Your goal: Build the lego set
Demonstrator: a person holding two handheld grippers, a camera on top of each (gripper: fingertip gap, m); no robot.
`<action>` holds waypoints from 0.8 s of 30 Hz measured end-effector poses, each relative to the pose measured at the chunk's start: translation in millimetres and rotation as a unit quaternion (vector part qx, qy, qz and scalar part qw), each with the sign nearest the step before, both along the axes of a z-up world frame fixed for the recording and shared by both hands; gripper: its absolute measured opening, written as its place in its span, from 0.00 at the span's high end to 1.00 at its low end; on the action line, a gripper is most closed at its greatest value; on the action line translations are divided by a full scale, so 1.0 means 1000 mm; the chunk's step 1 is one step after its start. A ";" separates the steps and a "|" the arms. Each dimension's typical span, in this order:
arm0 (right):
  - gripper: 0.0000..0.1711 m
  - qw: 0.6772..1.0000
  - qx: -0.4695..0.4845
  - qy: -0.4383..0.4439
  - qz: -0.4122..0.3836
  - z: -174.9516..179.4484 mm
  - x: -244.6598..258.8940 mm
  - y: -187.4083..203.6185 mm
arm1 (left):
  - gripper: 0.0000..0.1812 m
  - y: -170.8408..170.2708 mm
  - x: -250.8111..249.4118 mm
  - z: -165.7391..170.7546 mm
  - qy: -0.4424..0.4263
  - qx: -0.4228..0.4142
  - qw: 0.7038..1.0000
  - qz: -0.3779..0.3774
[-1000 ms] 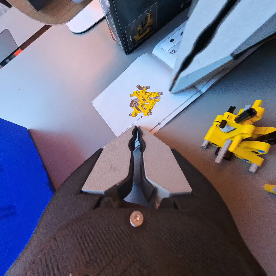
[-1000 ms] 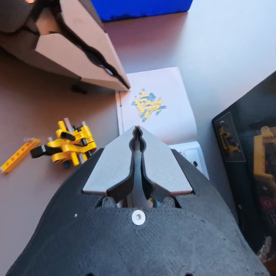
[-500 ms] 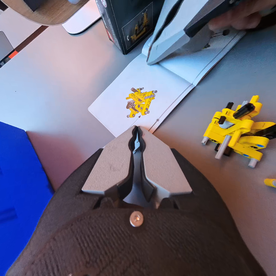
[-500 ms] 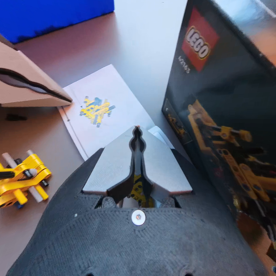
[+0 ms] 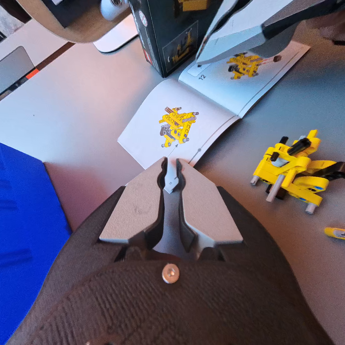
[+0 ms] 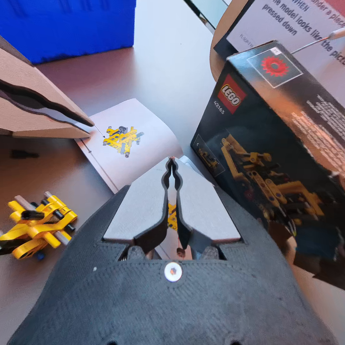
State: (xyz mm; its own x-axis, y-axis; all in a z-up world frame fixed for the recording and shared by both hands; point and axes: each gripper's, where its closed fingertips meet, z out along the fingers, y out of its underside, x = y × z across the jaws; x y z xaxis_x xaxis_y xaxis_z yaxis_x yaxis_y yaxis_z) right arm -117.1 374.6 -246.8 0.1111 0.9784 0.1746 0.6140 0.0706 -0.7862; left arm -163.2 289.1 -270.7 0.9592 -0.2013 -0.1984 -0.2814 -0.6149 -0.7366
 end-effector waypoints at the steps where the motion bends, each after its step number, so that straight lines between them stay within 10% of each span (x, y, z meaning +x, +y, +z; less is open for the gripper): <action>1: 1.00 1.000 -0.006 0.007 -0.003 0.003 0.002 -0.001 | 0.96 0.000 0.000 0.002 -0.004 0.004 1.000 0.000; 15: 1.00 0.993 -0.004 0.112 -0.041 0.041 0.048 -0.004 | 0.96 0.000 -0.001 0.031 -0.006 0.067 0.998 0.011; 24: 0.95 0.980 -0.043 0.123 0.148 0.043 0.060 -0.066 | 0.97 0.003 -0.001 0.063 -0.039 0.145 0.988 0.025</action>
